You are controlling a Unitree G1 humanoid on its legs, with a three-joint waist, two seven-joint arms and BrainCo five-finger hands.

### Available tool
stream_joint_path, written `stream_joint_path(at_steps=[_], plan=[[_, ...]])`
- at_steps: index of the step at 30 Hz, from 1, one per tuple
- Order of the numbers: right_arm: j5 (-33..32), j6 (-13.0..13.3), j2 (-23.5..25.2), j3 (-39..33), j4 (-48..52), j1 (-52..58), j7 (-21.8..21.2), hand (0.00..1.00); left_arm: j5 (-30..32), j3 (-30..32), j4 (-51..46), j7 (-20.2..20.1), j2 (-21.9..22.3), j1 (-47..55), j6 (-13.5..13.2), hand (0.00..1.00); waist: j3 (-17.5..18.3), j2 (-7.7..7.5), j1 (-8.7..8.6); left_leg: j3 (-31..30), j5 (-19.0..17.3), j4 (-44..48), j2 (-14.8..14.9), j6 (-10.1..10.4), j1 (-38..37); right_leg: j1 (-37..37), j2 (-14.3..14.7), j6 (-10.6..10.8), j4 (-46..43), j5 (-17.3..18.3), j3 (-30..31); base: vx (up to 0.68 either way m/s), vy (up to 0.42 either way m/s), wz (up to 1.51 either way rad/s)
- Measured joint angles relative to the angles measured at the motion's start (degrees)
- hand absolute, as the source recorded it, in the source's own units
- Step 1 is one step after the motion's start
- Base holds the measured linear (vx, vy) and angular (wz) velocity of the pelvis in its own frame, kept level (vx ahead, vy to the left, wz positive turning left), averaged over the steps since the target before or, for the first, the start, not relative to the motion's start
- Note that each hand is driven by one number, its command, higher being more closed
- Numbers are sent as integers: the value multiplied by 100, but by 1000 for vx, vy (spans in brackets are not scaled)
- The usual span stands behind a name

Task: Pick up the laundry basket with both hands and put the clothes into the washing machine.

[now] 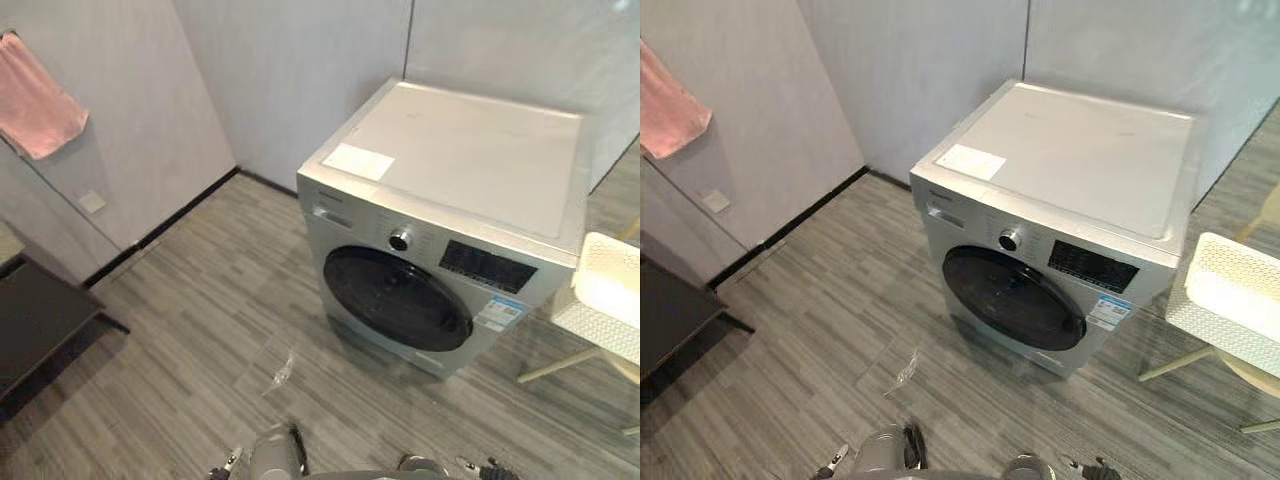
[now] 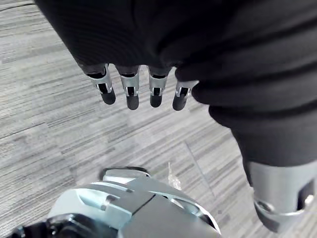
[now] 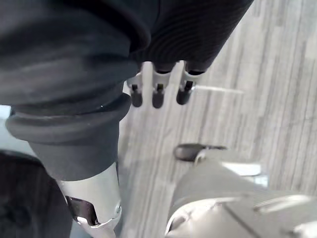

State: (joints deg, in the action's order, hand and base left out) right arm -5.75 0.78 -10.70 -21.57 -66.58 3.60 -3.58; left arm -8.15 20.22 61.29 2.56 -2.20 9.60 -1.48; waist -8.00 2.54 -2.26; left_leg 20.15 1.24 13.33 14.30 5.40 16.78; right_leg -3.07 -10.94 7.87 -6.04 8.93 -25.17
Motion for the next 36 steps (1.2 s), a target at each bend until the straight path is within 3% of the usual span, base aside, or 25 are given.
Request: stream_joint_path(at_steps=[2,3,4,5,6,7,9,11,12,13,14,16,17,18,19,20,21,22,24,26,27,28,32,36], plan=[[-3,0,8,8,18,-32,6,0,49,-16,21,7,56,7,6,0,14,87,26,227,-24,-271,58,-37,-109,-142,-7,97,72,-13,-40,248,280,21],[-16,0,19,44,31,-95,20,0,61,-11,74,12,54,18,6,0,59,108,24,234,37,-78,0,-267,-112,-215,-118,237,36,5,-37,316,343,8],[-39,1,51,144,54,-184,67,0,117,-17,140,21,-8,7,5,0,142,6,41,377,-159,317,-192,-532,-8,-198,-425,395,-76,92,7,356,345,5],[-48,6,68,201,66,-215,94,0,135,-23,144,26,-26,9,2,0,231,-22,66,435,-366,473,-299,-580,0,-184,-597,450,-93,127,68,413,328,-3],[-56,19,97,231,74,-190,101,0,212,-160,162,50,-80,10,-6,0,407,-156,122,580,-687,581,-613,-665,46,-153,-890,379,-177,78,240,505,301,15],[-71,22,144,232,113,-217,97,0,261,-383,173,96,-175,-97,-6,0,465,-181,156,596,-838,577,-898,-776,24,-20,-1158,197,-663,-71,318,511,295,25],[-89,20,188,234,149,-262,93,0,265,-596,108,131,-174,-238,-23,0,488,-110,159,559,-892,475,-1190,-920,-141,192,-1490,-127,-1418,-307,388,472,274,55],[-92,24,282,238,240,-205,95,0,259,-1047,-77,130,-193,-393,-84,0,492,-87,97,169,-1010,74,-1678,-1113,-861,533,-2012,-1026,-3257,-1074,616,610,329,100],[-92,27,312,238,256,-196,95,0,257,-1157,-118,130,-195,-448,-103,0,474,-95,52,21,-1026,18,-1740,-1138,-997,667,-2007,-1042,-3778,-1040,800,460,188,101],[-106,54,353,238,285,-197,96,0,250,-1292,-164,130,-203,-516,-127,0,458,-122,2,-185,-1026,-98,-1802,-1140,-1211,884,-1847,-863,-4436,-810,1148,431,115,98],[-143,59,364,239,305,-200,94,0,244,-1415,-211,127,-213,-600,-129,0,433,-128,-31,-464,-1026,-225,-1837,-1140,-1485,1154,-1449,-696,-4967,-392,1529,412,82,93],[-172,67,364,244,330,-178,94,0,239,-1597,-226,124,-164,-711,-128,0,333,-146,-42,-745,-1026,-380,-1831,-1139,-1843,1397,-899,-673,-5135,130,1875,324,-13,89],[-280,69,387,277,415,-115,93,0,249,-1615,-216,124,-91,-808,-127,0,187,-205,-72,-1028,-1026,-449,-1829,-1139,-2161,1592,-393,-569,-4828,543,2089,304,-80,96],[-298,70,403,304,448,-65,93,0,255,-1575,-208,127,-45,-833,-126,0,153,-221,-69,-1139,-1026,-458,-1821,-1138,-2239,1695,-203,-587,-4636,639,2215,327,-153,112],[-332,76,465,343,528,66,96,0,281,-1480,-198,127,101,-869,-126,0,125,-242,-74,-1364,-1031,-460,-1750,-1130,-2355,1860,213,-543,-4085,760,2531,260,-260,124],[-337,77,566,380,562,165,88,0,375,-1287,-192,118,223,-874,-129,0,109,-213,-133,-1636,-1094,-400,-1624,-1020,-2352,1854,599,-434,-3259,767,2914,243,-279,140],[-358,86,646,392,564,237,92,0,441,-1234,-173,115,254,-869,-134,0,114,-219,-174,-1720,-1162,-346,-1572,-900,-2343,1815,723,-335,-2743,685,3144,242,-303,188],[-431,92,796,379,574,420,88,0,680,-1093,-80,71,273,-880,-130,0,107,-394,-204,-1780,-1458,-213,-1529,-513,-2344,1656,718,-257,-1925,-164,3386,175,-213,144],[-465,88,719,386,506,463,90,0,887,-1036,-53,8,357,-956,-130,0,185,-308,-27,-1852,-1482,-126,-1237,-403,-2295,1583,851,-431,-1926,-103,3071,209,-269,86],[-645,-110,658,439,459,455,-77,0,1026,-906,4,-10,444,-924,-110,0,175,-306,-24,-1869,-1461,-174,-1068,-290,-2370,1439,899,-522,-1833,-69,2800,182,-228,52],[-719,-292,569,472,435,427,-289,0,1135,-839,2,-14,596,-928,-102,0,196,-181,-28,-1849,-1381,-310,-1007,-167,-2423,1340,912,-567,-1730,-87,2670,93,-148,60],[-717,-346,509,539,438,423,-376,0,1191,-826,33,-78,617,-922,-78,0,195,-160,-30,-1859,-1335,-440,-950,-91,-2466,1211,918,-593,-1606,-107,2550,52,-109,51],[-506,-229,470,692,430,477,-259,0,1230,-518,-16,-76,627,-824,-74,0,335,-132,10,-2014,-1331,-450,-900,-86,-2544,799,896,-565,-1167,-249,2325,-2,-2,33],[-481,-61,608,705,431,486,-97,0,1232,-418,-56,6,458,-786,-28,0,379,-207,21,-2312,-1426,41,-909,-83,-2194,641,863,-523,-904,-307,2031,-54,19,37]])
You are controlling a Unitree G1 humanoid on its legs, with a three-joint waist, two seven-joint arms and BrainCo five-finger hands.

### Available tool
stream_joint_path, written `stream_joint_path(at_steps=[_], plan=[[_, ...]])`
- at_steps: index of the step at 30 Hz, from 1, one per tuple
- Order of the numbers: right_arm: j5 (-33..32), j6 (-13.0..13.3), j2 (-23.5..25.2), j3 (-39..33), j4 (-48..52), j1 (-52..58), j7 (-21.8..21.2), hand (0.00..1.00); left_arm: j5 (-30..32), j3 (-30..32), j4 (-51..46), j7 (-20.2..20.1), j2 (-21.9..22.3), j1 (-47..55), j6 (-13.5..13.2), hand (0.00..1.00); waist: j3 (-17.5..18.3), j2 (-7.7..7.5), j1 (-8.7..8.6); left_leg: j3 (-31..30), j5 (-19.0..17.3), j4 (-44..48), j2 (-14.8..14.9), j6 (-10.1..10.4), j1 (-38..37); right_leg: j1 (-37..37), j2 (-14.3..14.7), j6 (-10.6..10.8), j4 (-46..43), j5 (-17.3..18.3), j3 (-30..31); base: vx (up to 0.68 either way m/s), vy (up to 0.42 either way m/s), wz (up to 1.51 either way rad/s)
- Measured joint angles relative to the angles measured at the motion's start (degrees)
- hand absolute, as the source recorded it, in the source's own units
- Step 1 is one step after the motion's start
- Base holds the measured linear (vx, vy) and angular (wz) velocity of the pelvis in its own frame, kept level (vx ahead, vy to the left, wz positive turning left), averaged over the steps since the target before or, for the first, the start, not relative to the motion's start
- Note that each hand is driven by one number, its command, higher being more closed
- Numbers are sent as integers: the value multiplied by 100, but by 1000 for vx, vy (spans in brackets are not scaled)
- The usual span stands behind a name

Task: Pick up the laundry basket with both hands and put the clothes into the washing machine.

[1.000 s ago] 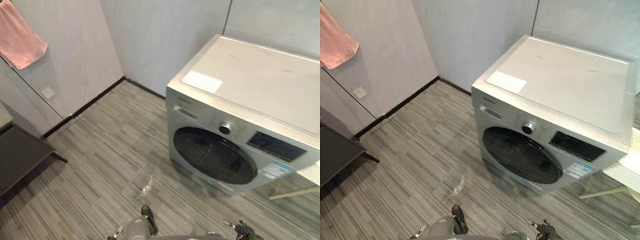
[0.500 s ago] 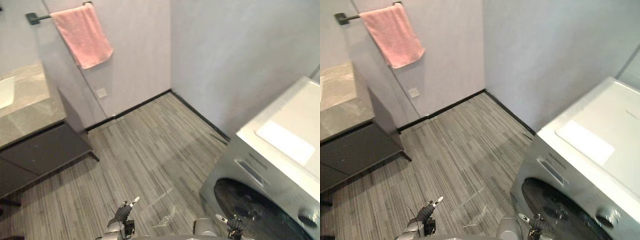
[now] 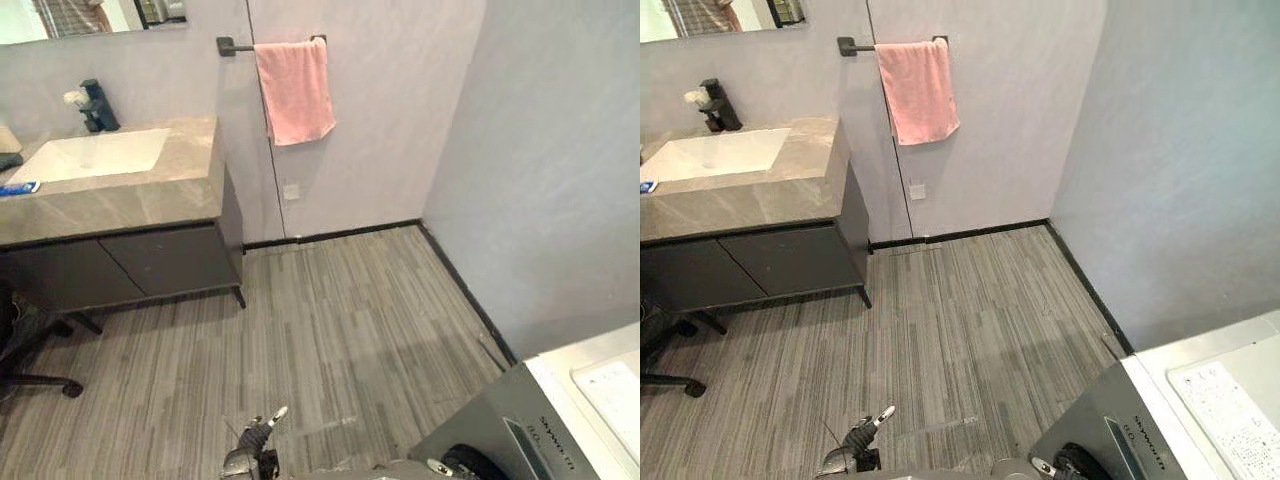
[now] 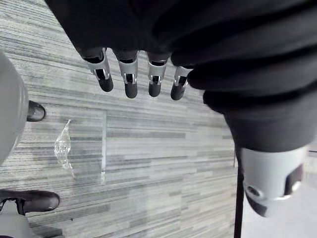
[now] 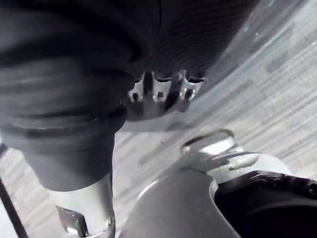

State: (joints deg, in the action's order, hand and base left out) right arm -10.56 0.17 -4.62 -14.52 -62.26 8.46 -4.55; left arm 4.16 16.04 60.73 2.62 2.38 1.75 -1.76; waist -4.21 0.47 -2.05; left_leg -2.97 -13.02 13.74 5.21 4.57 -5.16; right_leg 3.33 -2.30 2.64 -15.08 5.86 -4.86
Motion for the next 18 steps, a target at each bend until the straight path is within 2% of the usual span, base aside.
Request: stream_joint_path(at_steps=[1,2,4,6,7,8,9,10,11,13,18], plan=[[15,-1,35,0,0,-2,23,0,0,-1,-58,3,-51,15,11,0,-17,-31,5,-17,-19,339,-13,27,204,-8,-35,1,14,5,-67,-71,4,74],[56,8,74,-11,2,-9,81,0,-2,-3,-125,4,-93,6,20,0,-47,-81,8,23,-15,1055,-36,29,591,-67,-94,2,18,6,-247,-72,4,70],[120,21,58,-34,5,-7,89,0,-5,-3,-246,14,-91,16,23,0,-115,-56,76,158,22,1680,0,68,897,-225,-170,-14,-51,52,-463,-131,19,68],[170,29,72,-168,9,-7,87,0,-2,-8,-242,18,-93,45,20,0,-101,-125,83,552,6,1462,67,6,796,-274,-304,13,-60,86,-598,-143,57,55],[167,51,39,-328,79,-3,90,0,-2,-9,-243,19,-61,52,21,0,-89,21,89,1084,-179,1172,274,-309,673,-281,-265,48,-67,95,-645,-135,104,21],[167,76,3,-389,89,-18,94,0,1,29,-246,20,-3,104,25,0,-79,181,108,1308,-278,918,286,-298,605,-229,-271,107,-71,88,-564,-121,107,3],[166,76,1,-397,71,-16,95,0,0,43,-217,31,-28,159,28,0,3,161,122,1407,-237,696,239,-242,555,-235,-296,123,14,43,-519,-52,100,-11],[164,72,28,-435,53,2,90,0,-1,28,-157,74,-121,257,37,0,124,54,90,1460,-54,201,49,-213,429,-220,-370,95,246,-88,-378,-7,65,7],[160,71,94,-548,-37,-5,92,0,1,-76,-148,118,-205,357,37,0,177,50,44,1410,336,-498,-166,-239,212,-272,-433,140,553,-328,-299,8,49,16],[161,73,94,-547,-113,-2,90,0,-1,-106,-131,122,-239,415,41,0,207,-46,-10,1352,570,-1035,-264,-225,31,-378,-459,149,839,-426,-385,29,23,31],[156,70,68,-671,-386,-8,88,0,-173,-447,73,118,-384,336,36,0,209,-21,-19,1058,1050,-1426,-290,-212,-93,-509,-422,145,974,-491,-593,59,-3,21]])
